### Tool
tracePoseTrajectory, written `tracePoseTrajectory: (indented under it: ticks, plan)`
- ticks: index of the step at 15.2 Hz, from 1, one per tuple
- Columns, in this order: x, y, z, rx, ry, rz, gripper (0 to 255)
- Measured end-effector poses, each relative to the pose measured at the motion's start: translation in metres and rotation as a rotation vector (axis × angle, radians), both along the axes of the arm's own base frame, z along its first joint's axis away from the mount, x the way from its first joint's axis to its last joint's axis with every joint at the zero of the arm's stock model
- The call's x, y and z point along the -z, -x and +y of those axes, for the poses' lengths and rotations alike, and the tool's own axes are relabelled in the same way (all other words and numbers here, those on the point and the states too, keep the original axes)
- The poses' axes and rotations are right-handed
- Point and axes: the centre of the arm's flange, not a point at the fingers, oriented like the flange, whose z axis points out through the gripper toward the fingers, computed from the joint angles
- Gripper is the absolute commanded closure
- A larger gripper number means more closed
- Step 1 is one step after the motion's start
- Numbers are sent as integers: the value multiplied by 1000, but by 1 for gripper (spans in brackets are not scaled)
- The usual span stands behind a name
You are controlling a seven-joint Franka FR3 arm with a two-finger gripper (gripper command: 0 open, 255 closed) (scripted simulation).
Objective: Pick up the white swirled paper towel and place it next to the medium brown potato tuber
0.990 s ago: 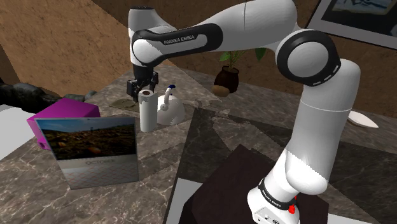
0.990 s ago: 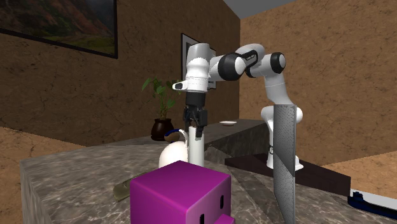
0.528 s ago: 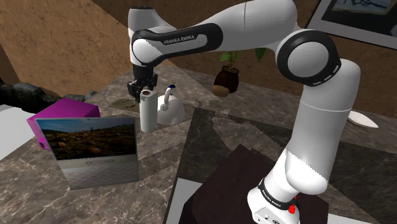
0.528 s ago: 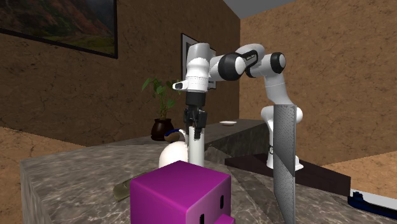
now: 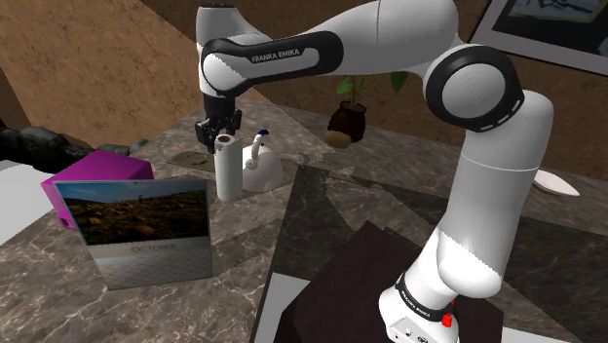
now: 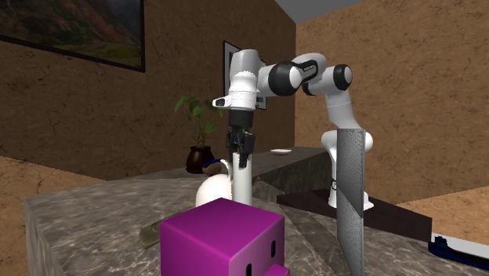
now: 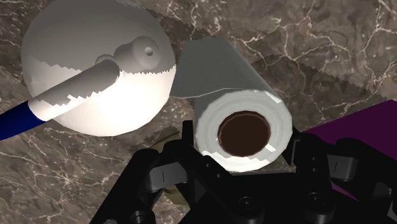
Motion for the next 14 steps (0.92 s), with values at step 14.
tracePoseTrajectory:
  ticks: [14]
  plan:
    - [-73,1,0,0,0,0,255]
